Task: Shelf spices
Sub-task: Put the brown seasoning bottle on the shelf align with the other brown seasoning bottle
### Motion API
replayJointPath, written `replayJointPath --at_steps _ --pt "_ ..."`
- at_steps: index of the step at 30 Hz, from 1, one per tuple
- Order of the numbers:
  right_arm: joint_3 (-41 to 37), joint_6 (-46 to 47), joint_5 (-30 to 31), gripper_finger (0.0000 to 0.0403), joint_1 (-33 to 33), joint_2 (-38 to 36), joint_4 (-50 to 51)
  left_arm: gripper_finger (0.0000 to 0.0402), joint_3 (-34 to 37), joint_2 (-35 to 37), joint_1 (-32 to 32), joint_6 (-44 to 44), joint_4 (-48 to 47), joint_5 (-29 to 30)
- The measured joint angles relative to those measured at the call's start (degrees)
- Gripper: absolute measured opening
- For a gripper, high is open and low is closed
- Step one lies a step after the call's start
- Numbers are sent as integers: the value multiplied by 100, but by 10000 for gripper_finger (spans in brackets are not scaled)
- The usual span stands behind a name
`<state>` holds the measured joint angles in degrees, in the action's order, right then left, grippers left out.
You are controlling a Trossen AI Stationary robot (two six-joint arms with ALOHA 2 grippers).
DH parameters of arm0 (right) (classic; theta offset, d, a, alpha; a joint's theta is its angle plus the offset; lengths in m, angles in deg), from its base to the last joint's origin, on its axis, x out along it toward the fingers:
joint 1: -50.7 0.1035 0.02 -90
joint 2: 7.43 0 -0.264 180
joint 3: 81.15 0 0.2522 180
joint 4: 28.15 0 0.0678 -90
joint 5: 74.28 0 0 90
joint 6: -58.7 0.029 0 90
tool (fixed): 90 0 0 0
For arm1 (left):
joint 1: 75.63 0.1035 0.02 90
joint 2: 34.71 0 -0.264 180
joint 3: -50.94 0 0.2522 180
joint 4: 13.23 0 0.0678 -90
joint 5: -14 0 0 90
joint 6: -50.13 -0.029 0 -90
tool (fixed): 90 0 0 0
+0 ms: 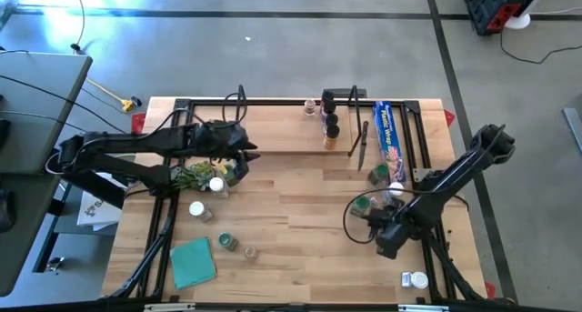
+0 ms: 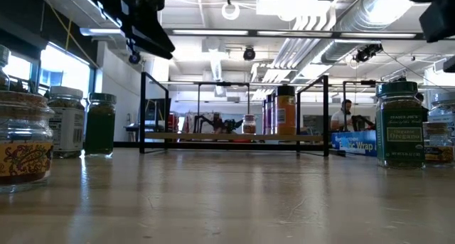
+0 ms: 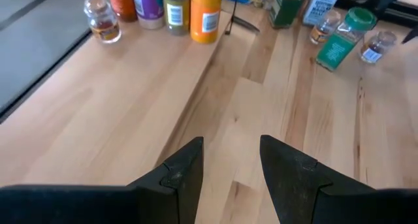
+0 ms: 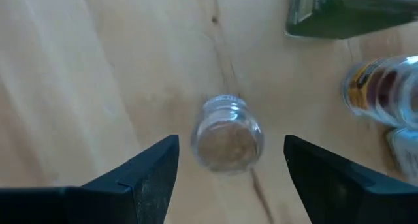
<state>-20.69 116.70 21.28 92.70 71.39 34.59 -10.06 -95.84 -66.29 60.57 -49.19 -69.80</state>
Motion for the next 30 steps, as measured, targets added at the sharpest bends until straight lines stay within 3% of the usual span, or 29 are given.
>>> replayJointPath --at_steps 6,12,14,18,22,30 --pt "2 -431 -112 263 -40 570 -399 145 50 66 -2 -6 79 44" --pt "127 180 -519 167 -54 872 -771 145 50 64 -2 -112 204 42" --pt "383 366 -679 163 -69 877 -755 145 49 64 -2 -156 244 37" --pt "1357 334 -1000 163 -266 875 -764 145 48 59 -2 -160 243 33" --pt "2743 -223 -726 163 -918 1028 -491 145 47 59 -7 -162 243 33" --pt "5716 -3321 -80 163 -2981 2364 1455 145 47 59 -41 -166 217 48"
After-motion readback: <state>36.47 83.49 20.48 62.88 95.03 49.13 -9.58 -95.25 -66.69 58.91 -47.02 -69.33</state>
